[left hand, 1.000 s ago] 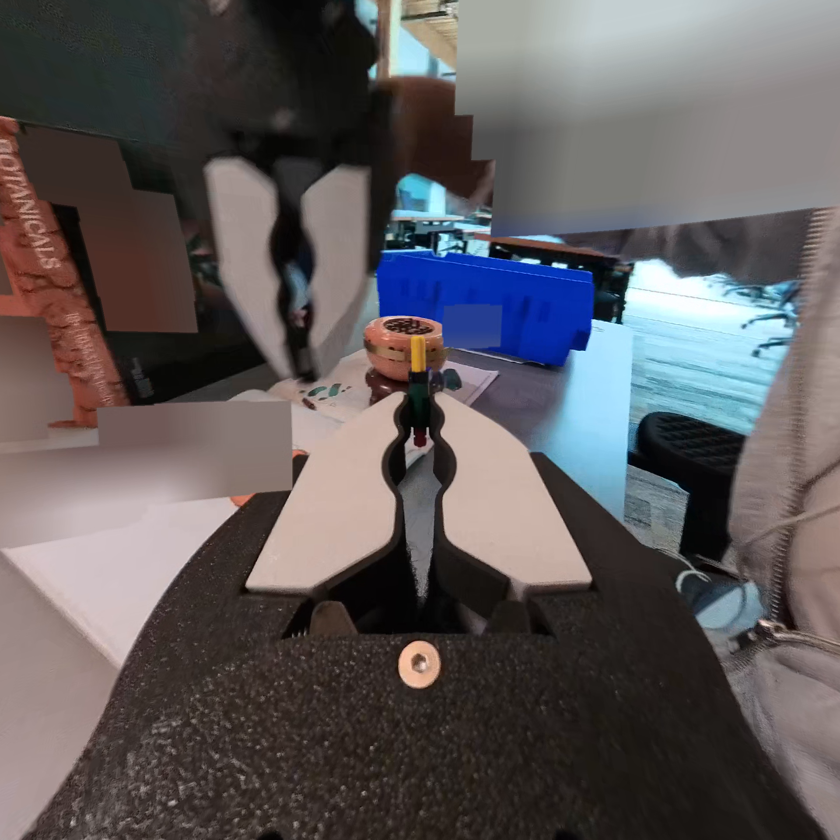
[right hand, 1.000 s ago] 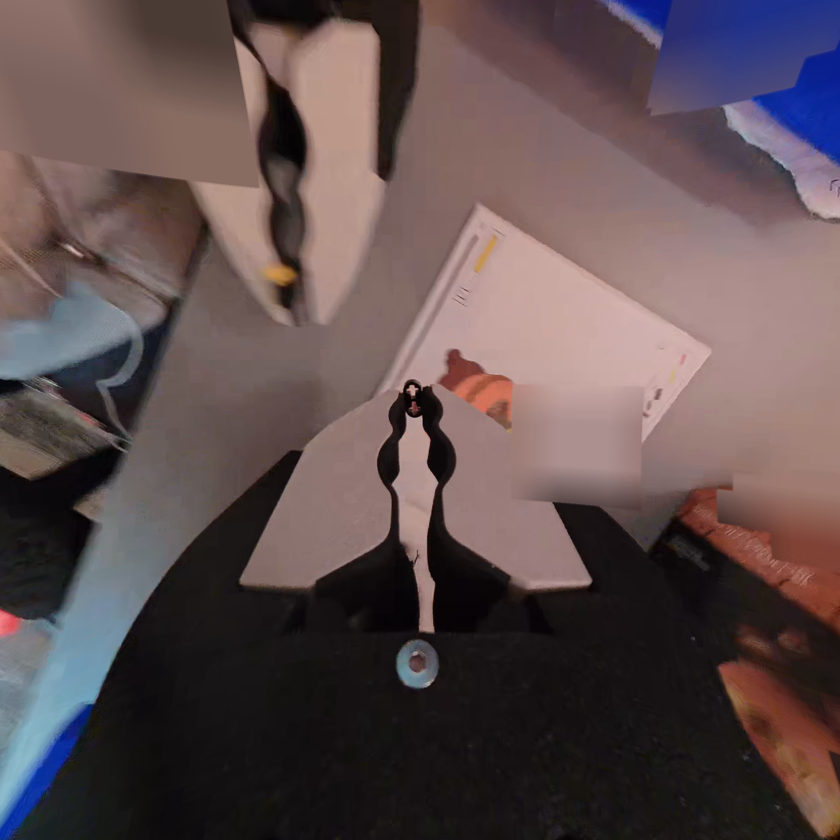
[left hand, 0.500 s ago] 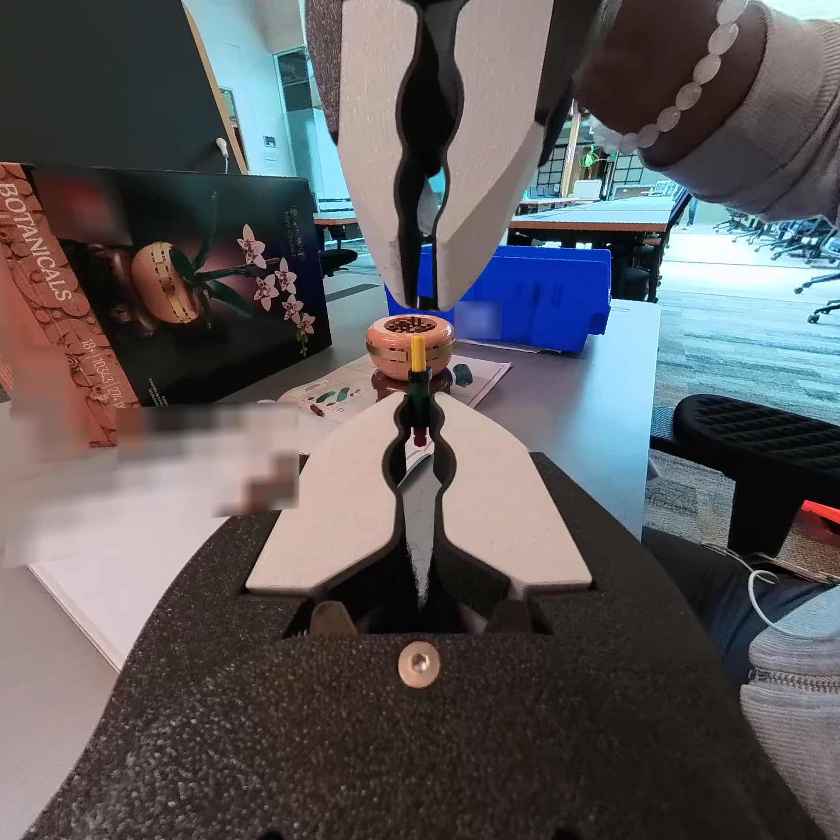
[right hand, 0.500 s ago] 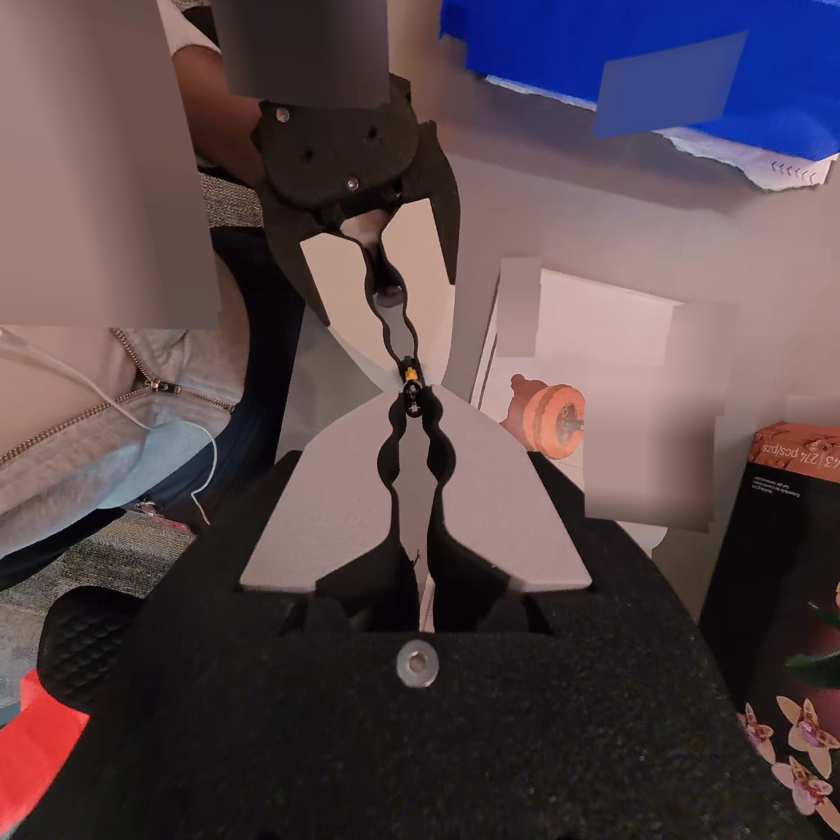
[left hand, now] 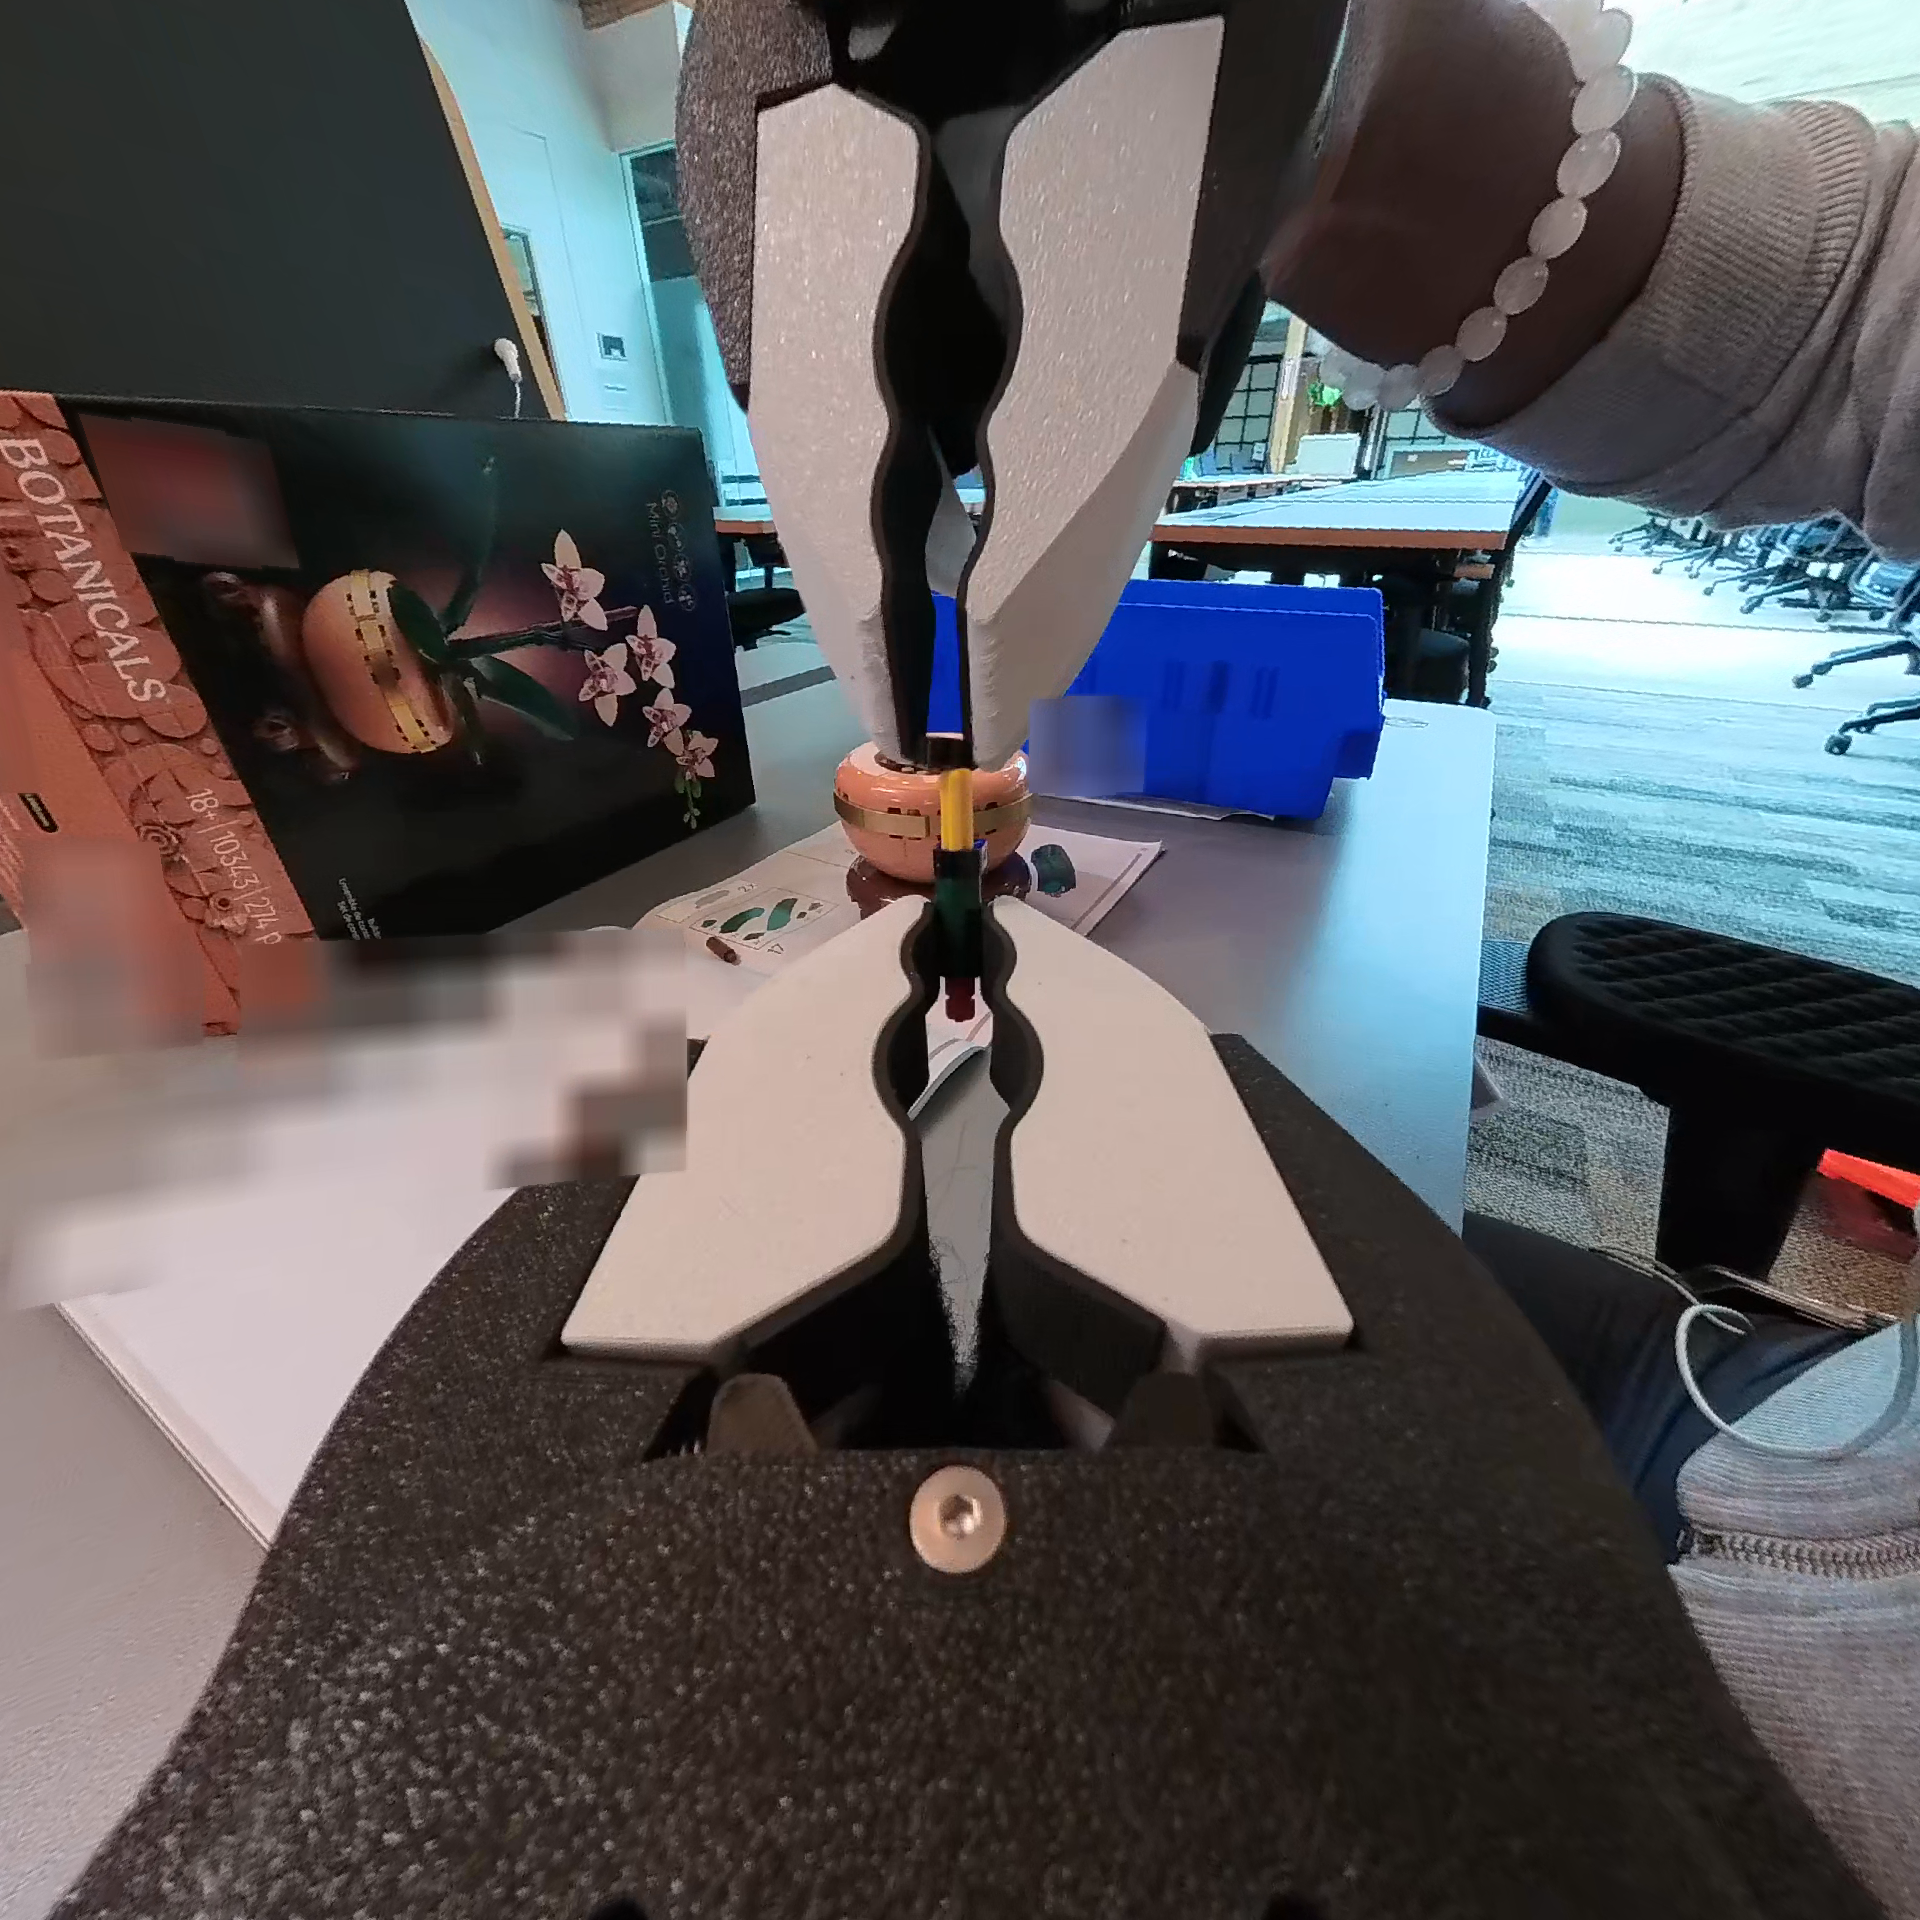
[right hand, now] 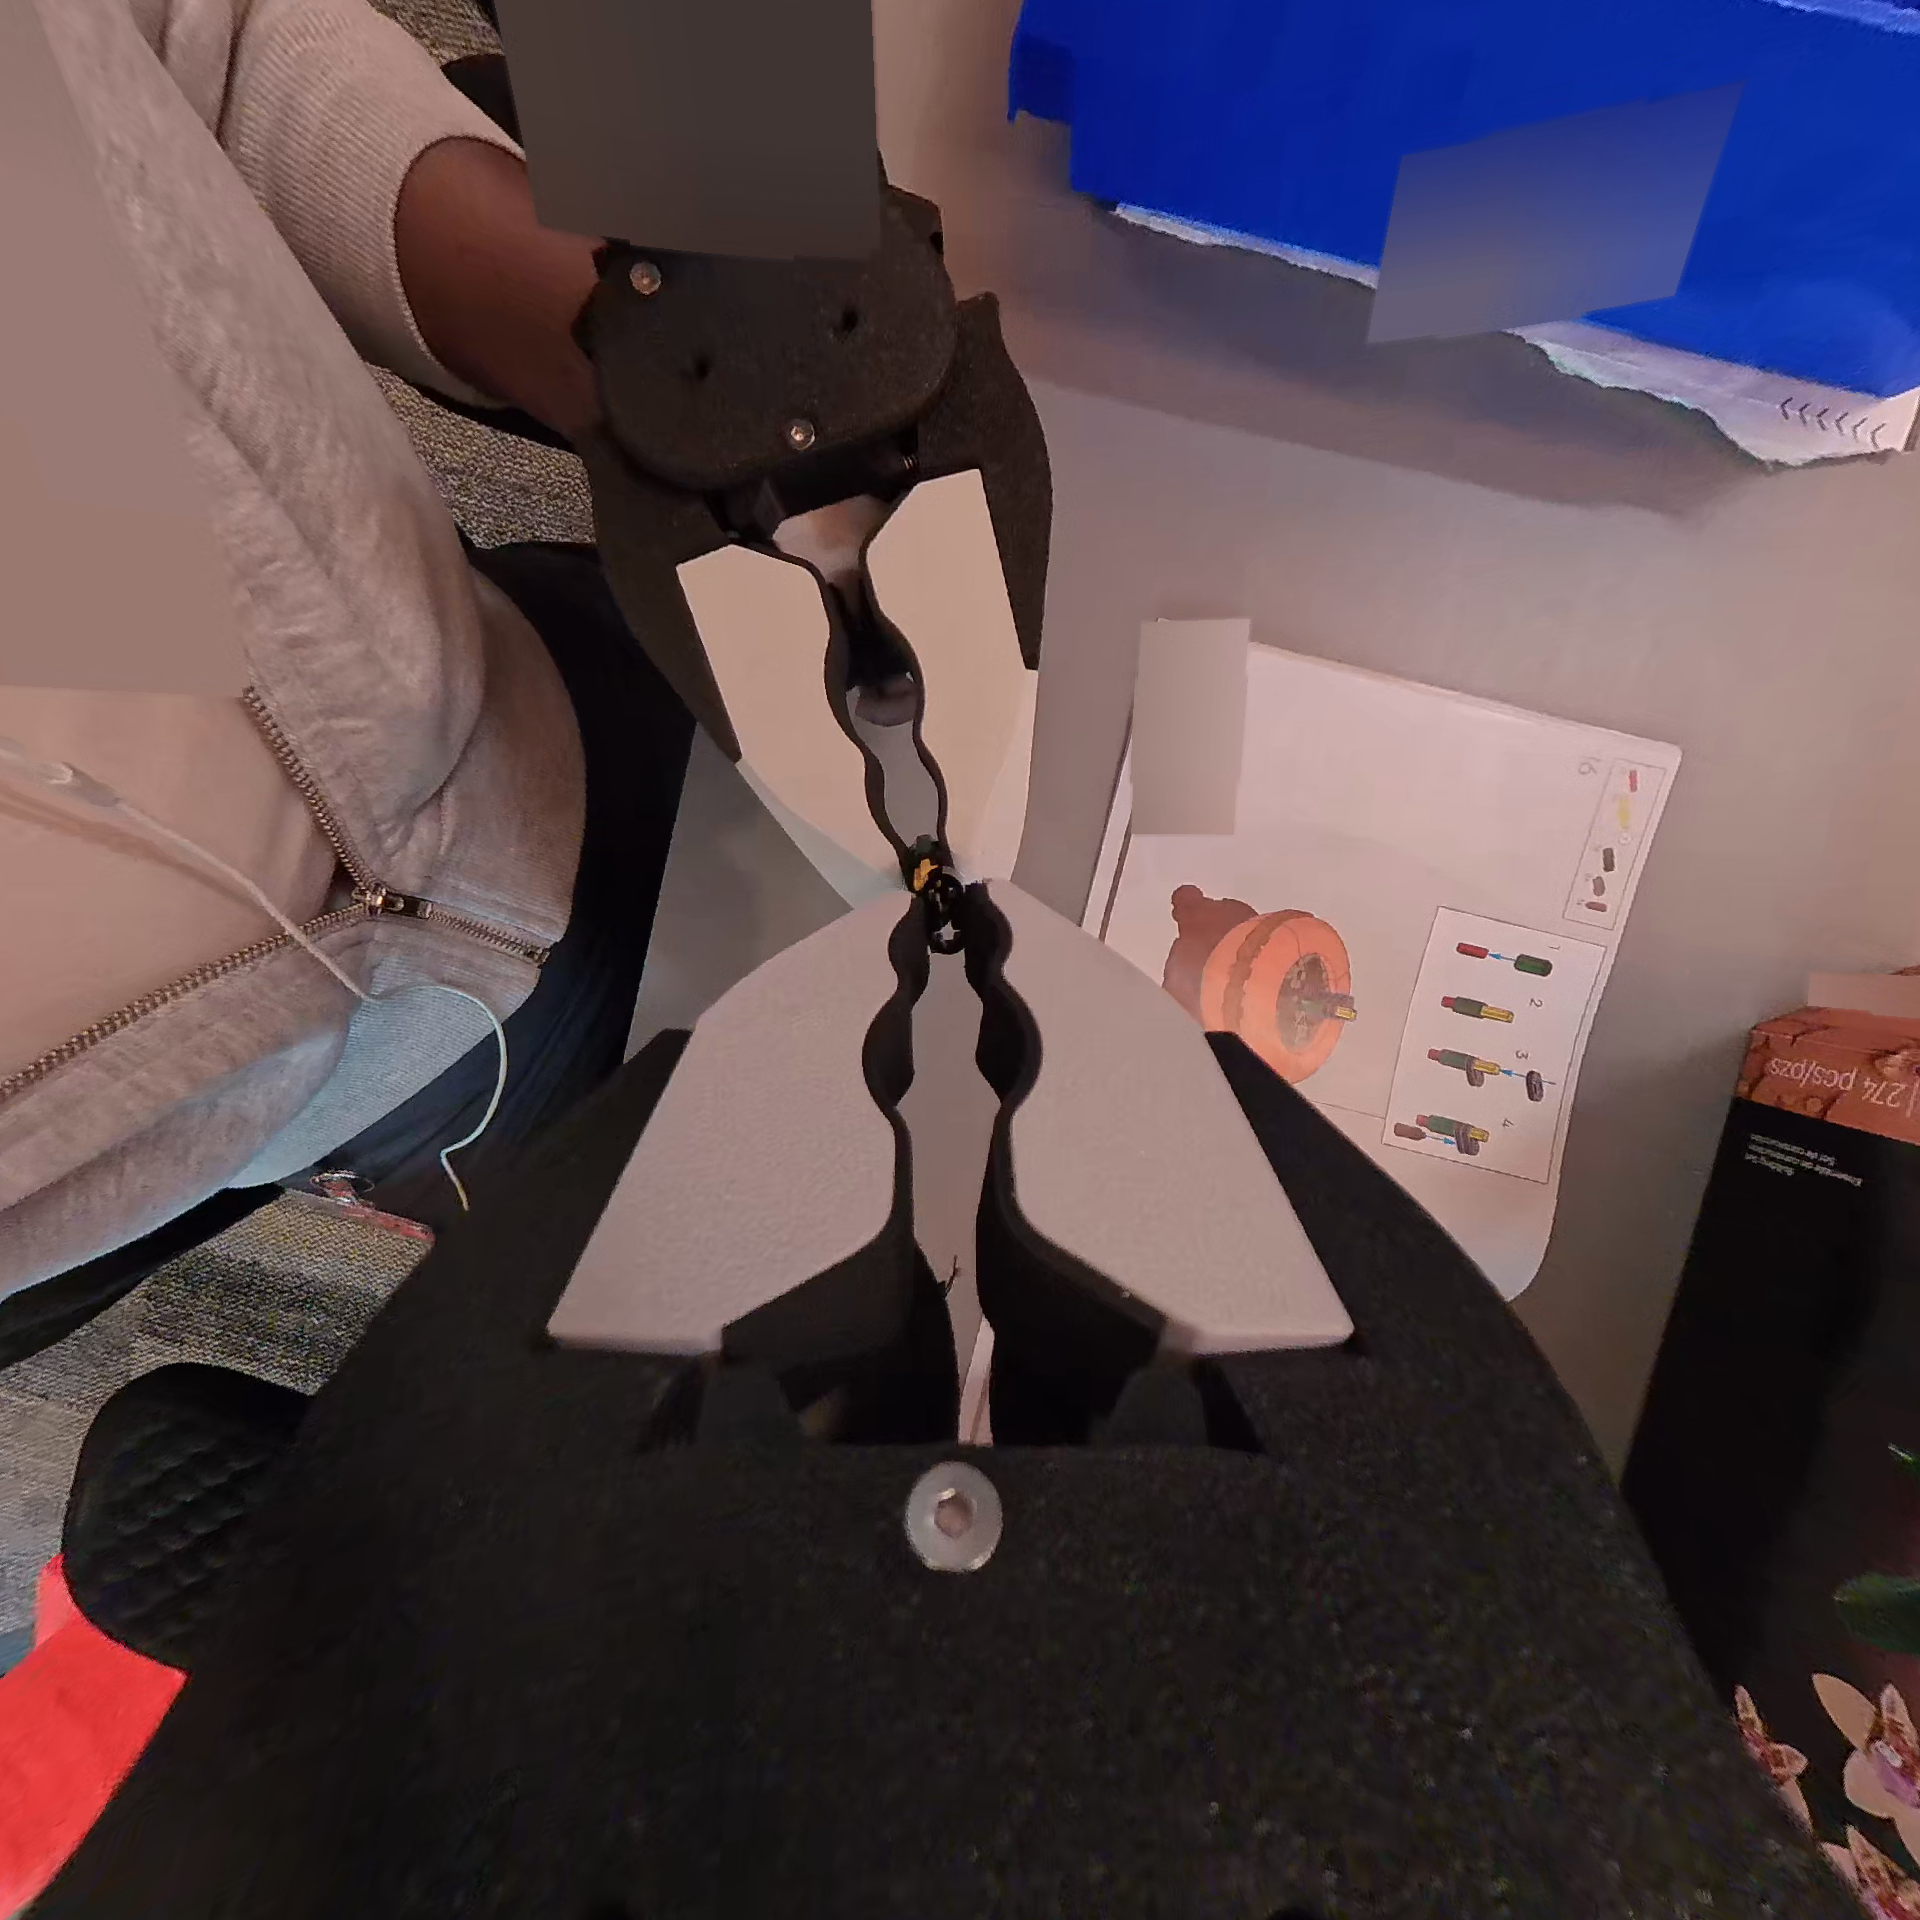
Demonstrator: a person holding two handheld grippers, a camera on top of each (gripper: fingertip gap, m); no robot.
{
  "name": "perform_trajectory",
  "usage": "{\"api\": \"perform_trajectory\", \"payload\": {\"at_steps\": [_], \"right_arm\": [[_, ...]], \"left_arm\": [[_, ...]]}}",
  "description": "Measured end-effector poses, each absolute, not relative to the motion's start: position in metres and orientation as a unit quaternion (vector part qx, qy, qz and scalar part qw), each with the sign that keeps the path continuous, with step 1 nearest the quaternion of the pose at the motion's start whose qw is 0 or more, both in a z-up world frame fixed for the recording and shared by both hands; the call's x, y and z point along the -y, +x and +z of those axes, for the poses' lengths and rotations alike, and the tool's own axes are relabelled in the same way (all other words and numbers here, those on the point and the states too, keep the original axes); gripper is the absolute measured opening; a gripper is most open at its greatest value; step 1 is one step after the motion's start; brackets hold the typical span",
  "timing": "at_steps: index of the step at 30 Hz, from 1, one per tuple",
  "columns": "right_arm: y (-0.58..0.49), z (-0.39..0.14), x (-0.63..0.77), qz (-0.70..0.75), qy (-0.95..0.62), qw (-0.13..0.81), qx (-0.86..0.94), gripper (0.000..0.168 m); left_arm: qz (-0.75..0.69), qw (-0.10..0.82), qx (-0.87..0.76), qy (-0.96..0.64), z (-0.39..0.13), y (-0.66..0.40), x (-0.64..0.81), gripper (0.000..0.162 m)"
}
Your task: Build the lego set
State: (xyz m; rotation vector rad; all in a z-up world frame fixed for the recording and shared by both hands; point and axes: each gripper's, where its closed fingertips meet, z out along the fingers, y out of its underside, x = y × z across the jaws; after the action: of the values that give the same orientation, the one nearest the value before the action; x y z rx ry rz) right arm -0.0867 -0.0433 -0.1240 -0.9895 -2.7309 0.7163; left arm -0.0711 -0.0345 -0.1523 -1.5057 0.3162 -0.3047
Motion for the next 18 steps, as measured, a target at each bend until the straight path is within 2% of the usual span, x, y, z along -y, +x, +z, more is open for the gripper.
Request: {"api": "perform_trajectory", "payload": {"at_steps": [18], "right_arm": [[-0.076,-0.127,0.045,0.204,-0.317,0.066,0.924,0.007]], "left_arm": [[-0.113,0.702,-0.165,-0.684,-0.156,-0.064,0.033,0.005]]}}
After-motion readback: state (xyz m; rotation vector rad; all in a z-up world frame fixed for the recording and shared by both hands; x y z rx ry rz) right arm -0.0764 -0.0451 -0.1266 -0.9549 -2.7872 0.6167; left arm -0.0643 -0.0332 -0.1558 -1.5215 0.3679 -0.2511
